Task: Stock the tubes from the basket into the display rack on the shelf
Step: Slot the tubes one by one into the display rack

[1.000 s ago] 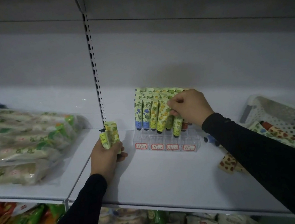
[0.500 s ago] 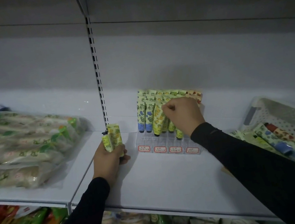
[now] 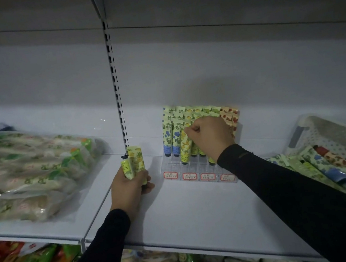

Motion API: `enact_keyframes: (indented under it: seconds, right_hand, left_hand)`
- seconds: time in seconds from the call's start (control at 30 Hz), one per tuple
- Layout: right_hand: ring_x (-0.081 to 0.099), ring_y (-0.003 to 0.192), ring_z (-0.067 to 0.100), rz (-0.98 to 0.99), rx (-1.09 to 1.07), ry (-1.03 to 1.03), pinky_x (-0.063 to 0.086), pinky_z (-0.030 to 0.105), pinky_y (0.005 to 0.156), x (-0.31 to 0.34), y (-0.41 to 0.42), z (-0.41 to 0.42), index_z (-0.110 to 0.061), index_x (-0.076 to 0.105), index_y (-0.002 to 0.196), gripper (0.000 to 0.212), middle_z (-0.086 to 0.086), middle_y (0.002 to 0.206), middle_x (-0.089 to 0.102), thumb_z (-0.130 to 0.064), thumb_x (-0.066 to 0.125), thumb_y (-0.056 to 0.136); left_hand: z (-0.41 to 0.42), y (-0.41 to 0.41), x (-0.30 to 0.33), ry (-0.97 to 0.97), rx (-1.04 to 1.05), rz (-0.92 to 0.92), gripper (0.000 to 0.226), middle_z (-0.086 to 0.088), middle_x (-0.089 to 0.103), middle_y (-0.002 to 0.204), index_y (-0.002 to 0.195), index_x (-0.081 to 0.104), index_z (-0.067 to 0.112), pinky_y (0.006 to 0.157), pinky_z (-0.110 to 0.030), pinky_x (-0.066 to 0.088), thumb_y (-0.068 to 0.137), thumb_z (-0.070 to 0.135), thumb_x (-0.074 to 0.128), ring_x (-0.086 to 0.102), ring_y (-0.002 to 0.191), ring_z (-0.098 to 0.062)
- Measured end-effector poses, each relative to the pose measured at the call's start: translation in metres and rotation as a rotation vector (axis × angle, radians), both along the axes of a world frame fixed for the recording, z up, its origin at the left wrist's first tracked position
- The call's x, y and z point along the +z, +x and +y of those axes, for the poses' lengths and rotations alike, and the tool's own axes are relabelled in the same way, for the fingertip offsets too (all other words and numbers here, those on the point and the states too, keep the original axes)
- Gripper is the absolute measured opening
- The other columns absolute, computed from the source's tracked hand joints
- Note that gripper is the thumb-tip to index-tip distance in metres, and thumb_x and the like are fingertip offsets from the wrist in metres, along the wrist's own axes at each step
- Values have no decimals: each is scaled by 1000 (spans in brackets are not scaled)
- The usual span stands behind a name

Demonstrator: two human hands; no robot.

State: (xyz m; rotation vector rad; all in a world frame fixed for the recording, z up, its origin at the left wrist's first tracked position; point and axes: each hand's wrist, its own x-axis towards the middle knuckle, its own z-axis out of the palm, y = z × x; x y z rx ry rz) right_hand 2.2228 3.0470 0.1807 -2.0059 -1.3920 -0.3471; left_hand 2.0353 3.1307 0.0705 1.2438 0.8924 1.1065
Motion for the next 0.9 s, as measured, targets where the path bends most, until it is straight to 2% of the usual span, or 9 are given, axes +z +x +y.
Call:
enact_keyframes:
  seconds: [0.1, 0.3, 0.5, 0.9]
  right_hand:
    - [59, 58, 25, -6, -3, -4, 54, 31, 67, 1, 0, 2, -6, 54, 55, 45, 12, 54, 54, -29, 57, 94]
    - [36, 47, 14, -48, -4, -17, 46, 28, 60, 3, 1, 5, -16, 34, 48, 50, 0, 47, 33, -23, 56, 92]
    - [32, 45, 12, -46, -9, -33, 36, 26, 55, 3, 4, 7, -16, 33, 47, 49, -1, 47, 33, -20, 55, 91]
    - [33, 50, 18, 0, 16, -23, 50, 33, 62, 1, -2, 10, -14, 33, 48, 46, 5, 51, 33, -15, 57, 87]
  left_hand:
    - [0, 0, 0, -9, -1, 0, 5, -14, 66, 74, 94, 62, 5, 59, -32, 55, 90, 2, 62, 66, 59, -22]
    - [-1, -1, 1, -3, -4, -1, 4, -13, 67, 74, 94, 62, 5, 58, -30, 55, 91, 2, 61, 66, 57, -20]
    - [-1, -1, 0, 9, -1, -3, 6, -13, 67, 73, 92, 61, 6, 56, -30, 55, 91, 1, 61, 66, 56, -19]
    - [-2, -1, 1, 15, -4, 1, 7, -13, 66, 72, 90, 61, 7, 57, -32, 56, 90, 0, 61, 66, 57, -21]
